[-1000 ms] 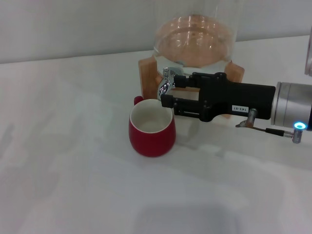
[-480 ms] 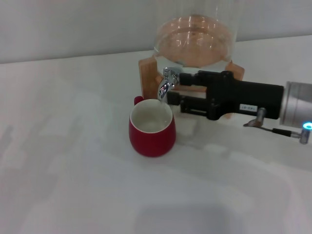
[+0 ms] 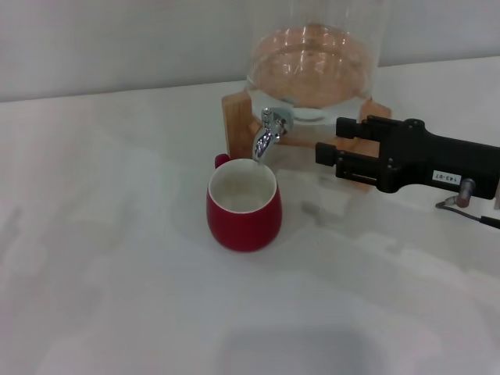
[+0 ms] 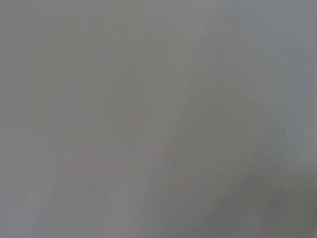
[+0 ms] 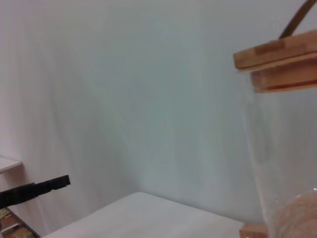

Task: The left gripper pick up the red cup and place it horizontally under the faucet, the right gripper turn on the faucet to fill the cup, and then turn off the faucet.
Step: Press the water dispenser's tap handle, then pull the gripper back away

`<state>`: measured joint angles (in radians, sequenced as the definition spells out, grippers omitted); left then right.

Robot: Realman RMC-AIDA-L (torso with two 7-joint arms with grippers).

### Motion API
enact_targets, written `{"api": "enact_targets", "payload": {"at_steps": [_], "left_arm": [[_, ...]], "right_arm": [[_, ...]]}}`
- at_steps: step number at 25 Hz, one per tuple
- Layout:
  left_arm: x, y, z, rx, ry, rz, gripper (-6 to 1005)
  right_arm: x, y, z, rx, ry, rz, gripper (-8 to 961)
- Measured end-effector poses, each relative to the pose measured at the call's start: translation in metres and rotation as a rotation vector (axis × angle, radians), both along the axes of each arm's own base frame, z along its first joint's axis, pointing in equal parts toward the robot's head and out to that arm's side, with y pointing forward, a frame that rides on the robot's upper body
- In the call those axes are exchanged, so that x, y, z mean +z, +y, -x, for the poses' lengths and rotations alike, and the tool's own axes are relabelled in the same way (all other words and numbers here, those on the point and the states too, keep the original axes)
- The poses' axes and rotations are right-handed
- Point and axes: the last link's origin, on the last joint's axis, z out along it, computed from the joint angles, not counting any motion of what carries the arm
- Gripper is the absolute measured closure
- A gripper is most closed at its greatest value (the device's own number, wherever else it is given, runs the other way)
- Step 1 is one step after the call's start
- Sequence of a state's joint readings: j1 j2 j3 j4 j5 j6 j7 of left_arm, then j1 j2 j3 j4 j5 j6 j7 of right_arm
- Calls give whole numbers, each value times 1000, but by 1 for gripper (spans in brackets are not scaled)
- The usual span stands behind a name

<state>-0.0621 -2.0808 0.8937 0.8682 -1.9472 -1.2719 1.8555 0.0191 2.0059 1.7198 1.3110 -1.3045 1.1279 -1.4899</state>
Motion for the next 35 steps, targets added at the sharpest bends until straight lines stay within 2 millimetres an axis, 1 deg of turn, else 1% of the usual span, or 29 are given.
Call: {"api": "enact_targets", "payload": {"at_steps": [4, 9, 14, 23, 30, 35], "left_arm": [[5, -4, -1, -13, -21, -29, 331], [5, -4, 1, -7, -23, -32, 331], [11, -2, 2, 1, -25, -54, 331], [11, 0, 3, 9, -19, -52, 331], [10, 0, 2, 6, -19, -48, 331], [9, -2, 3, 11, -20, -44, 331]], "right_arm": [[-1, 0, -2, -6, -2, 3, 323], [-2, -1, 2, 17, 4, 22, 323], [-9, -4, 12, 71, 8, 67, 323], [-17, -10, 26, 165, 11, 125, 323], [-32, -5, 34, 193, 9, 170, 323], [-38, 1, 35, 169, 0, 149, 323]]}}
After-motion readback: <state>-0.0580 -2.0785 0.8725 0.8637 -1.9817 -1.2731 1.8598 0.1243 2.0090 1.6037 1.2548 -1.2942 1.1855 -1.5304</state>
